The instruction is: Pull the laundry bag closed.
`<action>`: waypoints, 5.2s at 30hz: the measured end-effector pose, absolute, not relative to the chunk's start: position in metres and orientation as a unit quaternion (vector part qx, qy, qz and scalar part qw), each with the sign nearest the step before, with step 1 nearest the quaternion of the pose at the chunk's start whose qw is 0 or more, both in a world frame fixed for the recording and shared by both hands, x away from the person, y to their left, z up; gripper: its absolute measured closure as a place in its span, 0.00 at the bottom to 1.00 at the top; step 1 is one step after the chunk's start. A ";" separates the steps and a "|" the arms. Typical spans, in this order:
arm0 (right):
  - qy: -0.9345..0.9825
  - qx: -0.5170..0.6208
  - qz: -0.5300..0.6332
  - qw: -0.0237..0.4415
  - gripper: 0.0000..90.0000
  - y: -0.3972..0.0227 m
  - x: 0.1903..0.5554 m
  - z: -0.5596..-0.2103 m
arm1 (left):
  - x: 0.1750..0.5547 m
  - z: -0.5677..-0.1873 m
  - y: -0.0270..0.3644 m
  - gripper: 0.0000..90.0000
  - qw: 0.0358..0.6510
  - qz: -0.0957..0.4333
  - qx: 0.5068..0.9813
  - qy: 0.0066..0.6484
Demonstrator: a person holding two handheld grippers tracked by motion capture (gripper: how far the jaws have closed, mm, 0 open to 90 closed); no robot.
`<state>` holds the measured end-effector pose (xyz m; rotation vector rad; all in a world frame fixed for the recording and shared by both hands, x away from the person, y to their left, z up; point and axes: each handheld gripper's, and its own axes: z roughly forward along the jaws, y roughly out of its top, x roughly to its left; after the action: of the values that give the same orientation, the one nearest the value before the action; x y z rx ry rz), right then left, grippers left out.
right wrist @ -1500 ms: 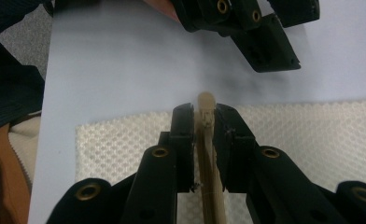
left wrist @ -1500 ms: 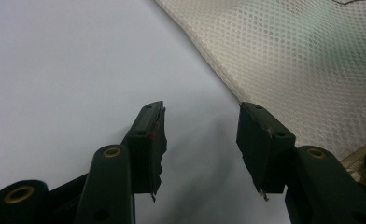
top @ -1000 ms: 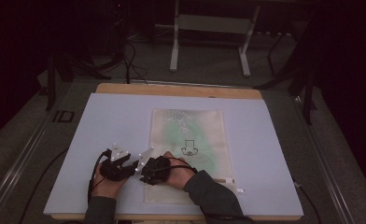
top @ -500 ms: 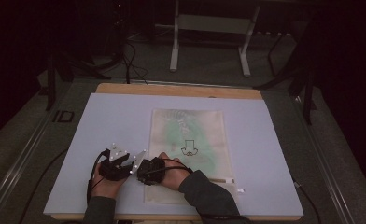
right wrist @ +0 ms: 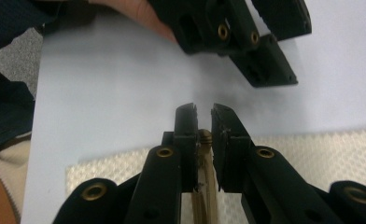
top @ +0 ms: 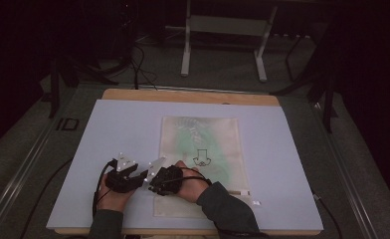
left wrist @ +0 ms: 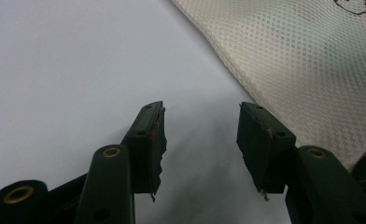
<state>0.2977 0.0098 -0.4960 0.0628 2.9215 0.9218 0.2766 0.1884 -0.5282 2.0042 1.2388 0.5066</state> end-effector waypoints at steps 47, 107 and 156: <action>0.957 0.046 0.286 0.007 0.91 -0.014 0.303 -0.517 | 0.261 -0.521 0.170 0.99 0.372 0.148 0.809 0.430; 0.965 0.019 0.261 0.013 0.92 -0.033 0.304 -0.513 | 0.263 -0.528 0.141 0.99 0.333 0.119 0.841 0.410; 0.972 0.017 0.233 0.018 0.91 -0.060 0.301 -0.509 | 0.264 -0.529 0.142 0.99 0.339 0.114 0.837 0.414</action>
<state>0.3006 -0.0600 -0.5090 0.0522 3.0200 0.7227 0.2637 0.1424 -0.5291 2.1808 1.0775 0.2974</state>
